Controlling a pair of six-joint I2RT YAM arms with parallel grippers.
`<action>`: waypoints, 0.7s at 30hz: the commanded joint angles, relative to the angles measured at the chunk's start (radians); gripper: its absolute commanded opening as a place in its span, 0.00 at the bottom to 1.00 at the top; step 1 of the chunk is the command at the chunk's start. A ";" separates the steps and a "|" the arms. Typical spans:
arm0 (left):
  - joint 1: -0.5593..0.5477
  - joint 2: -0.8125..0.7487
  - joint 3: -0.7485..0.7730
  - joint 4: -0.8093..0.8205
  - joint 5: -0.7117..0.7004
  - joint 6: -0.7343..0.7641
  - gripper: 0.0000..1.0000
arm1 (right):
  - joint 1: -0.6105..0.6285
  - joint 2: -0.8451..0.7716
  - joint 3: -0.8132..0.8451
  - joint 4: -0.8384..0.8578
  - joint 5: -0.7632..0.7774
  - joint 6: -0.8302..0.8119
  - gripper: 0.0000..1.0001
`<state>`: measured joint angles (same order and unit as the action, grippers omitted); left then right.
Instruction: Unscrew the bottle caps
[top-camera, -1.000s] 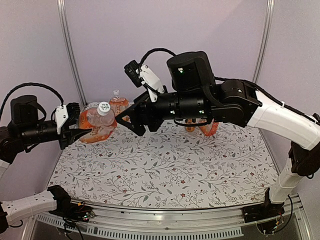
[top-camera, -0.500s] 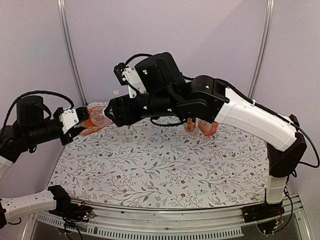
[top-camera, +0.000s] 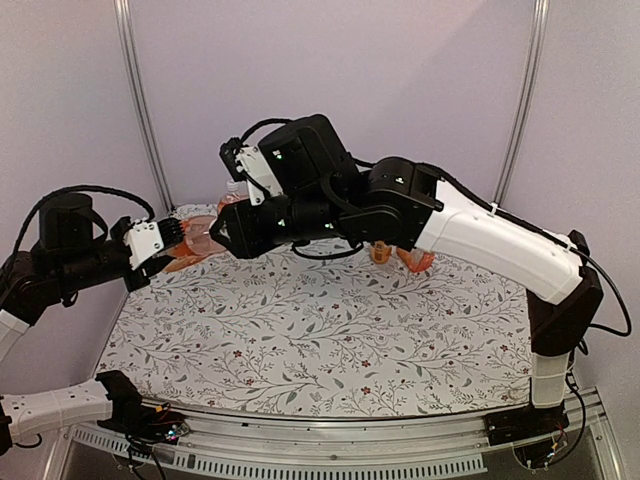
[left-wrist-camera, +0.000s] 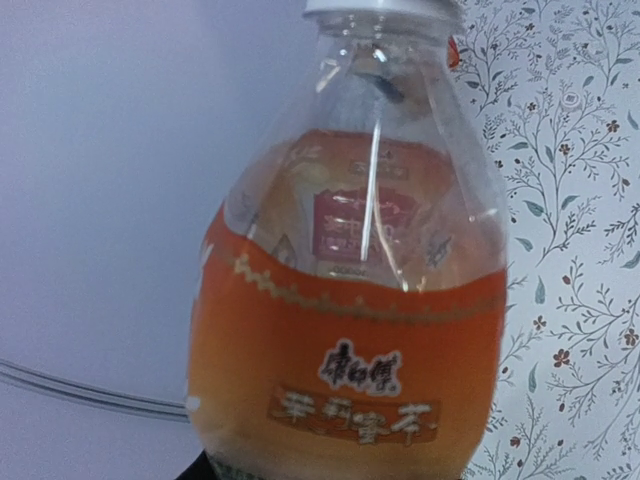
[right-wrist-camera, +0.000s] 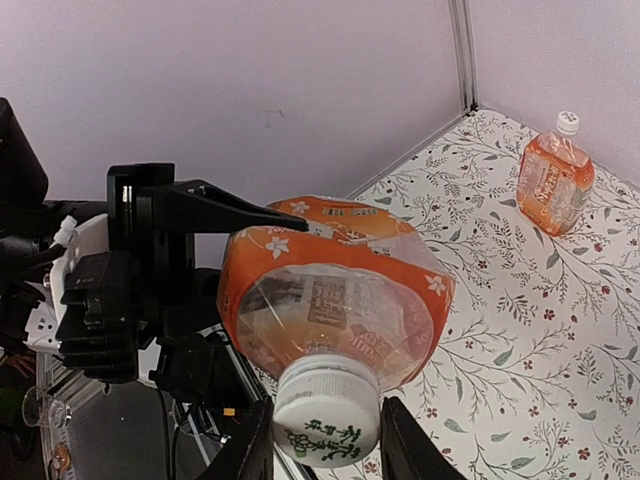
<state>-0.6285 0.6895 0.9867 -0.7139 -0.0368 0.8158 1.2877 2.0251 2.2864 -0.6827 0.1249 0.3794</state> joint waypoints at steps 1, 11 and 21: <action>-0.019 0.002 -0.014 0.029 -0.003 0.008 0.28 | -0.008 0.028 0.027 -0.011 -0.011 0.012 0.29; -0.019 -0.017 -0.030 -0.006 0.055 0.014 0.26 | -0.008 0.012 0.023 -0.013 -0.024 -0.050 0.00; -0.018 -0.006 0.066 -0.412 0.670 -0.045 0.21 | 0.134 -0.051 -0.078 -0.198 -0.317 -0.798 0.00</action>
<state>-0.6254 0.6769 1.0237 -0.9779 0.2092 0.7856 1.3331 2.0022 2.2425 -0.8043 -0.0456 -0.0204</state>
